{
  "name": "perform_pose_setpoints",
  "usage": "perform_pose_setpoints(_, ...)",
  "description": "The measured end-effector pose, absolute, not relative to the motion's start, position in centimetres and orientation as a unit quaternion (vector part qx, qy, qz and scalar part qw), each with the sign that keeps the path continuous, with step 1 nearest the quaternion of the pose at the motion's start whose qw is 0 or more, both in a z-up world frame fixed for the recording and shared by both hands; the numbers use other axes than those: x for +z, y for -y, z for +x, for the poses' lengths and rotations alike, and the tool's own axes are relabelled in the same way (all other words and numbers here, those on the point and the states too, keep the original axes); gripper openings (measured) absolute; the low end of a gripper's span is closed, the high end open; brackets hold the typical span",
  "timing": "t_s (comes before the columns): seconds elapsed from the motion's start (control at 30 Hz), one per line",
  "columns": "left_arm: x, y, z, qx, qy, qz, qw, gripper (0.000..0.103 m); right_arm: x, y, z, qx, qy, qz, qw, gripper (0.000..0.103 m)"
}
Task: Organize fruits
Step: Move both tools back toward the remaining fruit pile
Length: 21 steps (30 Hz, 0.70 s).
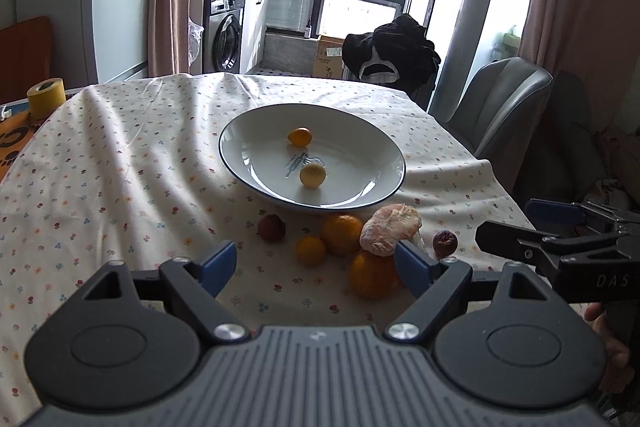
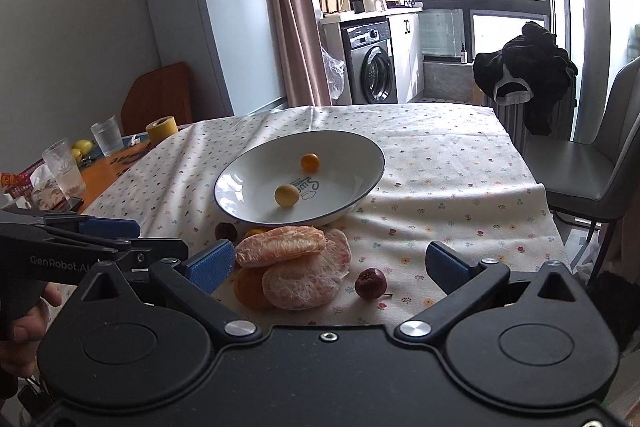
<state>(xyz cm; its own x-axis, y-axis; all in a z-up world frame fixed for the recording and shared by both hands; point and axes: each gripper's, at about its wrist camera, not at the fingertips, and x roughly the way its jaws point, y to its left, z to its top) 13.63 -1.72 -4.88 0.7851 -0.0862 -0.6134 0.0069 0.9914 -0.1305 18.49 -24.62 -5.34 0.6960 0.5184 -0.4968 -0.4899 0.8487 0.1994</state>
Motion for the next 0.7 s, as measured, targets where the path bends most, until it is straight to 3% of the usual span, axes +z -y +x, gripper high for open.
perform_pose_setpoints(0.5,-5.7,2.6,14.0,-0.042,-0.341,-0.061,0.937,0.083,-6.1,25.7,18.6,0.283,-0.285,0.026,0.915,0.102)
perform_pose_setpoints(0.7,-5.8,3.3,14.5,-0.054,-0.339,-0.058,0.937,0.082,-6.6,25.9,19.0,0.288,-0.296,0.027,0.91,0.092)
